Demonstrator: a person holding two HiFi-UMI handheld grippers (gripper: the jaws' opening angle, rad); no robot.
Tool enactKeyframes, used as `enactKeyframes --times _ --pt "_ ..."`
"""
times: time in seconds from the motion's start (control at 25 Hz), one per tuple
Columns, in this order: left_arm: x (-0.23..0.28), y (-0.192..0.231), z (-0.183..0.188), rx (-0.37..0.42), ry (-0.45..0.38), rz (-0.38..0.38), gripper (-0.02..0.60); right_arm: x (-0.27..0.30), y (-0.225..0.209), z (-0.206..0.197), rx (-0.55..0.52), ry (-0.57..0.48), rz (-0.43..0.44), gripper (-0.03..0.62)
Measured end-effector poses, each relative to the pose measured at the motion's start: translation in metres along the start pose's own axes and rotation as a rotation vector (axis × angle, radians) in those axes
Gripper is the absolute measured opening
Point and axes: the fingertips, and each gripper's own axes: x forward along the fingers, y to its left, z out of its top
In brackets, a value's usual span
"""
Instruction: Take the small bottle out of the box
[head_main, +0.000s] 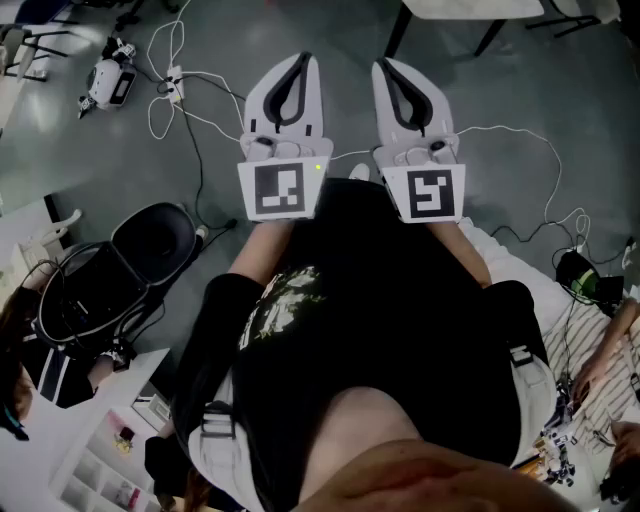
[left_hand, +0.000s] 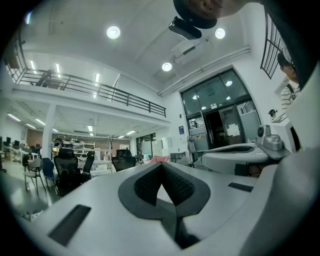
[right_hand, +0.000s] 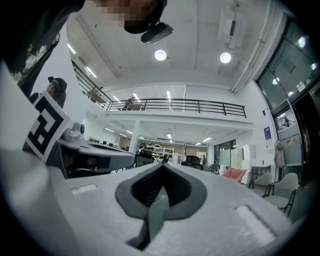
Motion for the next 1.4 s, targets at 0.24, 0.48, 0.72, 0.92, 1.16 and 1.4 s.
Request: enactKeyframes --times 0.24,0.48,0.72,0.92,1.16,1.4 --pt "0.015 0.001 -0.002 0.006 0.002 0.020 0.014 0.006 -0.012 -0.007 0.022 -0.001 0.039 -0.006" --pt "0.013 -0.014 -0.020 0.011 0.032 0.048 0.014 -0.004 -0.019 -0.025 0.017 -0.011 0.086 -0.005" --pt "0.025 0.000 -0.028 -0.002 0.040 0.036 0.014 0.012 -0.015 -0.029 0.067 -0.041 0.116 -0.005" --pt "0.065 0.024 -0.033 -0.020 0.033 0.007 0.014 0.057 -0.028 -0.042 0.074 -0.034 0.112 -0.006" --pt "0.104 0.048 -0.031 -0.014 0.011 0.013 0.014 0.098 -0.043 -0.044 0.044 -0.050 0.114 -0.005" --pt "0.157 0.092 -0.025 -0.013 0.011 -0.010 0.014 0.167 -0.056 -0.044 0.011 -0.053 0.094 -0.005"
